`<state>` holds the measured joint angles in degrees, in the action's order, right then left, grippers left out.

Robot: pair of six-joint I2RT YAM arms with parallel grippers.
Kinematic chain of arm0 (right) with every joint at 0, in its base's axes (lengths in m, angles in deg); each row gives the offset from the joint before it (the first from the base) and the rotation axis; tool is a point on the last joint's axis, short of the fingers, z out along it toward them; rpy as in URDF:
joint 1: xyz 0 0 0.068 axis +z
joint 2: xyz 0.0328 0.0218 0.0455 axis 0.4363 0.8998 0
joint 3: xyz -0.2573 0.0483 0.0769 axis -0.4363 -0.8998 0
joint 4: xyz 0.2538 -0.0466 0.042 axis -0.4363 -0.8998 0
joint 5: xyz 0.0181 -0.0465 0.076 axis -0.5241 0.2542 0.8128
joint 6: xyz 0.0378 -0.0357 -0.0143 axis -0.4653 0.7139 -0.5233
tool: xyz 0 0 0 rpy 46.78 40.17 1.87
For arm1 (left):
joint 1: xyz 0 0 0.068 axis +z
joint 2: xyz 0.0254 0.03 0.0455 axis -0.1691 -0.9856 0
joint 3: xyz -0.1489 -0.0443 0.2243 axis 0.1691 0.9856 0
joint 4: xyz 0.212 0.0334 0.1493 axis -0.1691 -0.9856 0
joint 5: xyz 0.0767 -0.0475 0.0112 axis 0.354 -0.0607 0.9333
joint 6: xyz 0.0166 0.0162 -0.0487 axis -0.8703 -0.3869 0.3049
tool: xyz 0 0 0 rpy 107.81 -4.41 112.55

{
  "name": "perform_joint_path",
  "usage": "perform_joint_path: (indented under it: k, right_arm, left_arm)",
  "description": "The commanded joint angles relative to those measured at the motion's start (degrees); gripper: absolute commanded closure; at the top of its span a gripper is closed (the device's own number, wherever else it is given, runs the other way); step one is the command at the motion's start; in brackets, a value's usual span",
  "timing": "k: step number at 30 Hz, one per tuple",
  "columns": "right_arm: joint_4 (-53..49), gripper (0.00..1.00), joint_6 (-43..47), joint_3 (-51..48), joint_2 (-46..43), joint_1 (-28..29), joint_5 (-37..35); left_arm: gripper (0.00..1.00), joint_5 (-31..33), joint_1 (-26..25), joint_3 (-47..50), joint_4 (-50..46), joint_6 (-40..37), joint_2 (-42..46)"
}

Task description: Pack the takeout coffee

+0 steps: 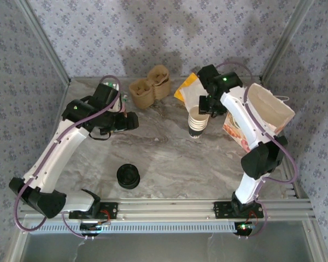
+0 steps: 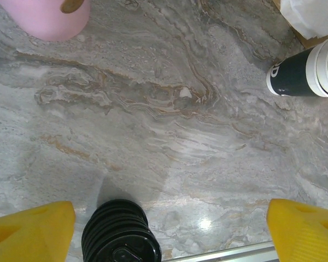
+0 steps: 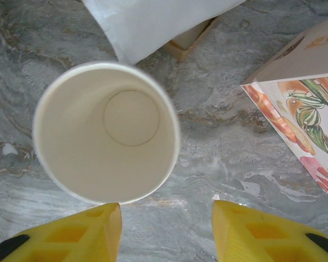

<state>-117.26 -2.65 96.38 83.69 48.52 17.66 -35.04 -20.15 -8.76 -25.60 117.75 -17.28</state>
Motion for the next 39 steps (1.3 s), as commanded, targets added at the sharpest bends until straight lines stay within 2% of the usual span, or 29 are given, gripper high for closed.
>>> perform_joint_path:
  k: [1,6,11,22,25,31,39]
  right_arm:
    - [1.34,0.54,-0.13,-0.88,2.38,-1.13,2.32]
    - [2.94,0.57,-0.04,-0.74,5.47,-1.80,2.47]
    - [4.25,0.65,-0.55,-0.31,7.60,-2.15,2.70]
    - [4.83,0.93,-0.89,-0.56,7.19,-2.70,1.91]
    - [4.74,0.98,-1.18,-0.34,6.21,-2.91,2.79]
    - [4.43,0.98,-2.05,0.41,4.21,-4.53,6.77]
    - [2.76,0.98,-2.06,3.68,2.15,-5.38,8.25]
  left_arm:
    - [0.13,-1.86,0.27,-0.21,2.07,0.46,-0.64]
    - [0.14,-2.09,0.20,-1.00,2.47,0.17,-1.82]
    - [0.14,-2.04,0.21,-1.08,2.81,0.35,-2.34]
    - [0.14,-1.87,0.21,-1.63,2.26,0.68,-2.06]
    - [0.14,-1.87,0.21,-1.61,2.19,1.15,-1.90]
    - [0.14,-1.54,-0.08,-2.63,1.54,1.31,-1.46]
    - [0.12,0.71,-0.08,-5.47,-0.85,0.21,-0.91]
